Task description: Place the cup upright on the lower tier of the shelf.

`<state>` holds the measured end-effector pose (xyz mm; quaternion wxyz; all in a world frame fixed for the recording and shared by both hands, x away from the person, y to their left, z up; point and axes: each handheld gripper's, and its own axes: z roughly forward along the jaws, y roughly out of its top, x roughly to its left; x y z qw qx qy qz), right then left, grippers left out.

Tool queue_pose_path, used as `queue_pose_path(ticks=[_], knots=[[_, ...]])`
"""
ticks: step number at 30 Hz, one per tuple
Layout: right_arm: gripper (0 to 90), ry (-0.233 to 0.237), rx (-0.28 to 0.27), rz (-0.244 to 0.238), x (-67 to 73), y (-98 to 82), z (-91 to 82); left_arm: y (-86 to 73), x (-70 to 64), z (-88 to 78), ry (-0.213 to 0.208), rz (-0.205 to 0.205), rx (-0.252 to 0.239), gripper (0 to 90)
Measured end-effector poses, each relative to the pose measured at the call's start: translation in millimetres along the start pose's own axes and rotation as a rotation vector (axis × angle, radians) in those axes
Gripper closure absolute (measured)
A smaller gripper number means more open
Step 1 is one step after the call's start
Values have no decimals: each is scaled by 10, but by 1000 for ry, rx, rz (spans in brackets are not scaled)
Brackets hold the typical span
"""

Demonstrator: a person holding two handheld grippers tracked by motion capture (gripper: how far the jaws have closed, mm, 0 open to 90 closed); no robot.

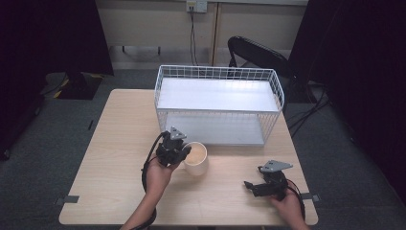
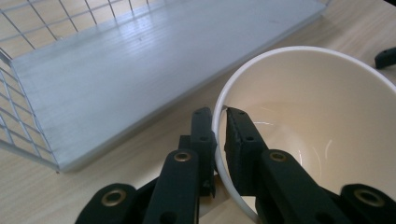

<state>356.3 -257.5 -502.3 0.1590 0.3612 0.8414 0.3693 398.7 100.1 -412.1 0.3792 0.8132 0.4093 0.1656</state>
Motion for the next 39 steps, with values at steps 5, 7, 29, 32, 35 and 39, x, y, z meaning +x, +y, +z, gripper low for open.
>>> queue_pose_path(ticks=[5,7,29,32,35,39], knots=[[138,1,0,0,0,0,0,40,11,36,16,-18,-22,825],[138,0,-1,0,0,0,0,64,15,69,28,-25,-24,825],[138,0,-1,0,0,0,0,201,13,275,141,-48,-74,826],[138,0,-1,-1,0,0,0,231,5,302,154,-55,-90,826],[137,0,0,-1,0,0,0,250,7,331,166,-57,-96,826],[137,0,-1,0,0,0,0,258,18,372,180,-67,-104,826]])
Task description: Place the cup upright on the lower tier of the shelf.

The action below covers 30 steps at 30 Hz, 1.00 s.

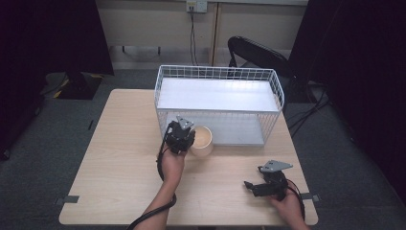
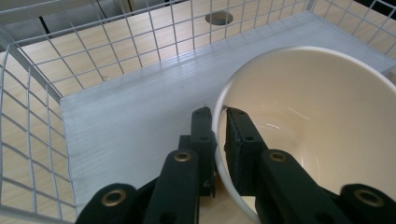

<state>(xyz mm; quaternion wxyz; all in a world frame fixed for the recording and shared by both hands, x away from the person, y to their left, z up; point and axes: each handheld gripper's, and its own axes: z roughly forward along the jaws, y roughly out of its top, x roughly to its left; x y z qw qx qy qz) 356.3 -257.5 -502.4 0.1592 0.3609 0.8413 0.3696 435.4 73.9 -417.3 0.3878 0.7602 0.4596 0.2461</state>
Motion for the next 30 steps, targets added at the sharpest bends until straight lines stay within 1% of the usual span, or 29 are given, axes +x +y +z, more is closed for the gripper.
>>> queue_pose_path(ticks=[1,2,3,4,5,6,7,8,10,16,17,20,21,24,25,26,27,28,30], knots=[[138,-1,1,-1,0,0,-1,-2,11,24,11,-4,1,826],[138,-1,1,-1,0,0,-1,-2,11,24,11,-4,1,826],[138,0,1,0,0,0,-1,-7,11,57,20,-21,-5,826],[138,0,1,0,0,0,-1,-7,11,57,20,-21,-5,826],[138,0,1,0,0,0,-1,-9,18,68,27,-12,1,826],[137,0,1,-1,0,0,-1,-10,15,83,33,-15,-2,826],[138,-1,1,0,0,0,-1,-9,18,90,42,-9,1,826],[137,-1,1,0,0,0,-1,-8,15,103,40,-19,-5,826],[138,0,1,0,0,0,-1,5,-9,126,52,-17,-16,826],[138,-1,1,0,0,0,-1,40,-47,180,59,-24,-17,826],[138,-1,1,-1,0,0,-1,47,-46,186,65,-18,-14,826],[138,-1,1,0,0,0,-1,69,-59,218,76,-19,-21,825],[138,0,1,0,0,1,-1,69,-63,226,77,-25,-25,825],[138,0,1,0,0,0,-1,66,-66,238,84,-20,-22,825],[138,0,1,0,0,1,-1,54,-71,254,95,-23,-26,826],[138,-1,1,0,0,0,-1,54,-71,254,95,-23,-26,825],[138,0,1,0,-1,0,-2,40,-75,272,97,-34,-39,826],[138,0,1,0,0,0,-1,36,-68,276,100,-33,-33,825],[138,-1,1,0,0,0,-1,31,-70,284,102,-37,-37,825]])
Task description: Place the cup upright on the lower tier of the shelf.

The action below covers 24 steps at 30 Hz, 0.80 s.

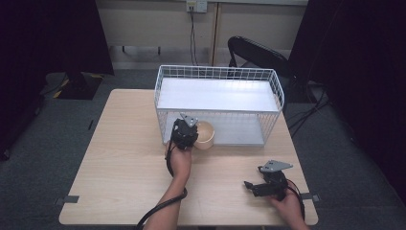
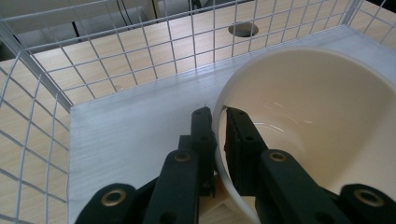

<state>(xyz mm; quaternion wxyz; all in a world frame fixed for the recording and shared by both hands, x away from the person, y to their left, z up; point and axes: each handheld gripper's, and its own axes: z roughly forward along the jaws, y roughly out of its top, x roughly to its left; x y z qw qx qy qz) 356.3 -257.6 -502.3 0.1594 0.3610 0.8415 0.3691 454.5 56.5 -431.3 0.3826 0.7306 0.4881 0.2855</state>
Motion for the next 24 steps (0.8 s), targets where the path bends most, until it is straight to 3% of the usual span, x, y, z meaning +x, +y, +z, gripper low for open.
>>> queue_pose_path(ticks=[11,24], knots=[[138,1,1,0,0,0,0,-2,-21,54,36,-8,-13,823],[138,0,1,0,0,0,0,0,-37,90,50,-31,-38,808]])
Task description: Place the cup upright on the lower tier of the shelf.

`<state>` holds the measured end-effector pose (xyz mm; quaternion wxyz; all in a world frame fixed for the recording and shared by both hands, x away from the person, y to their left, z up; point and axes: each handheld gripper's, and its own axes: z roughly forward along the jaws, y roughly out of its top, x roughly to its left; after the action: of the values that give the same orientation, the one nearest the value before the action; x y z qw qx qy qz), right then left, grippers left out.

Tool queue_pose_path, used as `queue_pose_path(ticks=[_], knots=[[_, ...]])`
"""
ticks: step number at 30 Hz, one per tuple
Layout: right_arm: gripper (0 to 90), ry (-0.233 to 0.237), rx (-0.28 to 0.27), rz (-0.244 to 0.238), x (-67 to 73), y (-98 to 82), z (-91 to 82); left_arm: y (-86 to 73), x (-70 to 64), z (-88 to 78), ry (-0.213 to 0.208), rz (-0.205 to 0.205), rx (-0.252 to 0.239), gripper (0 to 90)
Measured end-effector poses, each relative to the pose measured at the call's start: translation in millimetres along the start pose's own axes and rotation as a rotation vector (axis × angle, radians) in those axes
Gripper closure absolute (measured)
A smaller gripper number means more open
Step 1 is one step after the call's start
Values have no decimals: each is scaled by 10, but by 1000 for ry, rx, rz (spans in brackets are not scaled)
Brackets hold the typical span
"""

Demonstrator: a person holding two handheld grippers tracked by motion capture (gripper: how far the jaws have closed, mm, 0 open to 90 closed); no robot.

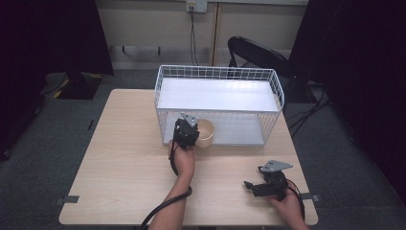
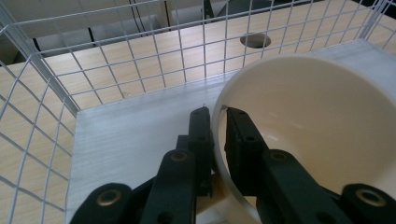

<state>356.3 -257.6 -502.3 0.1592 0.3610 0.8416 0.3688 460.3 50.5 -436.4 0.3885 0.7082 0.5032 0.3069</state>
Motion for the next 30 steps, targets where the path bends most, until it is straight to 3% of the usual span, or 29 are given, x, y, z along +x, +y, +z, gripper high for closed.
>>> queue_pose_path(ticks=[9,19,24,30], knots=[[138,0,-1,0,0,-1,1,16,24,27,-14,-6,-13,801],[138,-1,-2,1,1,-1,1,53,61,-6,-38,-5,-19,700],[138,-2,-1,0,1,0,0,66,48,-31,-59,-19,-36,636],[138,-1,-2,1,1,-1,1,123,52,-128,-95,-10,-49,485]])
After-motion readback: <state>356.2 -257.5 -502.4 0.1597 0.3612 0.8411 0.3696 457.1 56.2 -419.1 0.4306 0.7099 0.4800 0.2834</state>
